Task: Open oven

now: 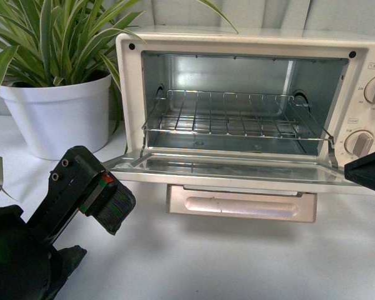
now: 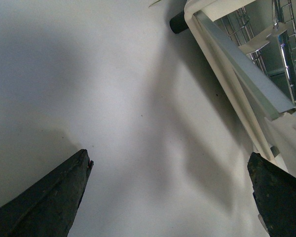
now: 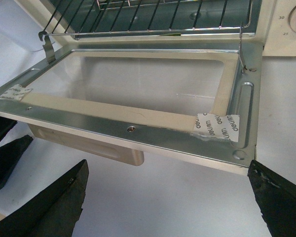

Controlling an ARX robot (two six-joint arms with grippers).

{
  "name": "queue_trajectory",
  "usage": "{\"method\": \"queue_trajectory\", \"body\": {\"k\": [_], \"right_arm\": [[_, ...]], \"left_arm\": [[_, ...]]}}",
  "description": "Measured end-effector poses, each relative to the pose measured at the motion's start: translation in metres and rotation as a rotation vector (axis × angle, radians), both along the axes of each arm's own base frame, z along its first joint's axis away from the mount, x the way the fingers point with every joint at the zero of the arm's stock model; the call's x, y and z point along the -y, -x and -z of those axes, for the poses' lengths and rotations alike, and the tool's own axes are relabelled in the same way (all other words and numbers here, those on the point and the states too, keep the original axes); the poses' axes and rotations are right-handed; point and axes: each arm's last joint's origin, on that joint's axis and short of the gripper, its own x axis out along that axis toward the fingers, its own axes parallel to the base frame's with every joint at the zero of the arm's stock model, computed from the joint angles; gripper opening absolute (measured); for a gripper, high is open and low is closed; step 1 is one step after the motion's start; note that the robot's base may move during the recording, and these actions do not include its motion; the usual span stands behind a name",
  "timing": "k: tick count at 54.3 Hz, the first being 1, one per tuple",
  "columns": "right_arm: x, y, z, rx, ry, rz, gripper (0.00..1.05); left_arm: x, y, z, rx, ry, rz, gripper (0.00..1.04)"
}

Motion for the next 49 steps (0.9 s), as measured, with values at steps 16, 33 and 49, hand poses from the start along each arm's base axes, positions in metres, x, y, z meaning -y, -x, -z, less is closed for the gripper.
{"method": "queue_trajectory", "body": {"k": [16, 33, 49], "right_arm": [[0.0013, 0.0015, 0.0049, -0.014, 0.000, 0.001, 0.95], [0.0023, 0.0014, 0.0050, -0.014, -0.002, 0.004, 0.95], [0.0025, 0.0023, 0.0079, -0.020, 0.000, 0.004, 0.95]], "left_arm": [[0.0014, 0.0024, -0.0001, -0.001, -0.096, 0.010, 0.98], [0.0013, 0.0057, 0.0022, 0.004, -0.235, 0.033, 0.98], [0.0030, 0.0083, 0.0064, 0.013, -0.398, 0.033, 0.98]]}}
